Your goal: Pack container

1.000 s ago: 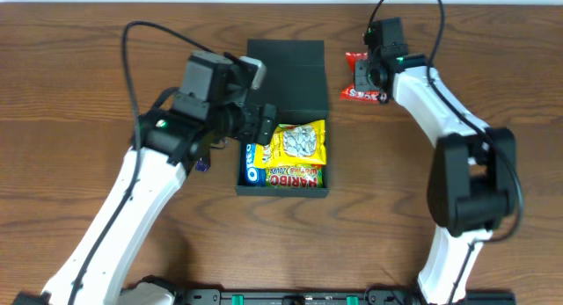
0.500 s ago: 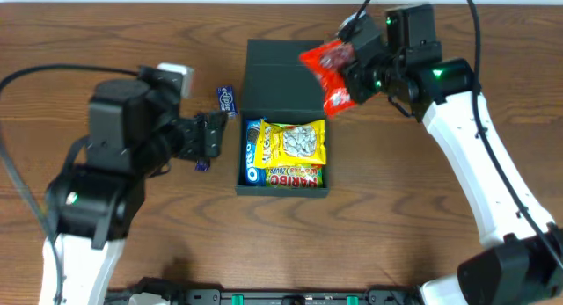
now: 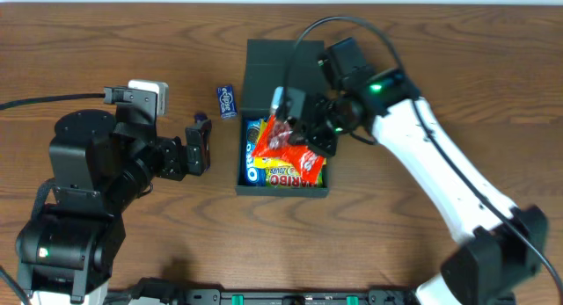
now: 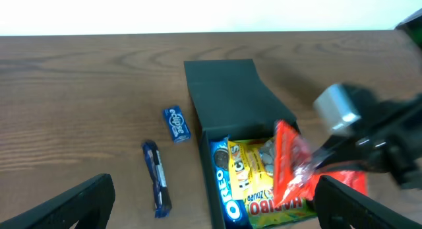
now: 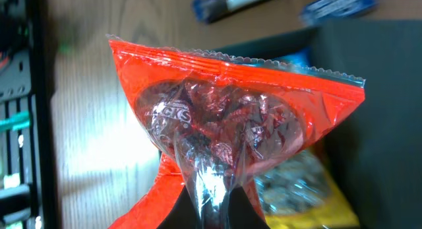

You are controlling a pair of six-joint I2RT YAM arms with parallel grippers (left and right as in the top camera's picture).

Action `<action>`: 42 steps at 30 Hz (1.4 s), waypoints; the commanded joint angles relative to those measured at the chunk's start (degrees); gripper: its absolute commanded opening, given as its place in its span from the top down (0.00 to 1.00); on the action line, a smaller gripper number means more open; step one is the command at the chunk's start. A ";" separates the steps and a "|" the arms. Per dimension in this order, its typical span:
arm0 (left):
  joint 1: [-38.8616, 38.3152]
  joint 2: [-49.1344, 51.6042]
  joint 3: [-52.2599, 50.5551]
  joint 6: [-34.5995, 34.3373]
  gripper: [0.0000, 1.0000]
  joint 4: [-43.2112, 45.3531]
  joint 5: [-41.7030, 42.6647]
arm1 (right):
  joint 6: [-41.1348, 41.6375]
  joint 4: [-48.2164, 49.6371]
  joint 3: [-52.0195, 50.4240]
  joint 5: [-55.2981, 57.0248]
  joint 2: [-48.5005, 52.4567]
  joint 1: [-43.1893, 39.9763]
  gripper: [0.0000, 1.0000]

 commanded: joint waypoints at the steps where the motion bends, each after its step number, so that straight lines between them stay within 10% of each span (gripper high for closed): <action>1: 0.39 -0.20 1.09 0.66 0.03 -0.48 -0.37 | -2.78 -0.52 0.13 -1.36 4.04 0.98 0.99; 21: 0.37 -0.17 1.09 1.27 0.02 -0.81 -0.42 | -8.81 -0.87 0.13 14.75 18.40 0.57 0.99; 26: 0.37 -0.17 1.09 1.27 0.02 -0.81 -0.39 | -8.48 -0.94 0.15 16.37 18.38 0.59 0.63; 35: 0.37 -0.15 1.09 1.49 0.02 -0.81 -1.46 | -2.19 -1.25 0.20 10.14 15.65 0.70 0.56; 42: 0.37 -0.15 1.09 1.51 0.02 -0.81 -1.86 | 2.54 -2.25 0.22 8.41 7.23 0.70 0.30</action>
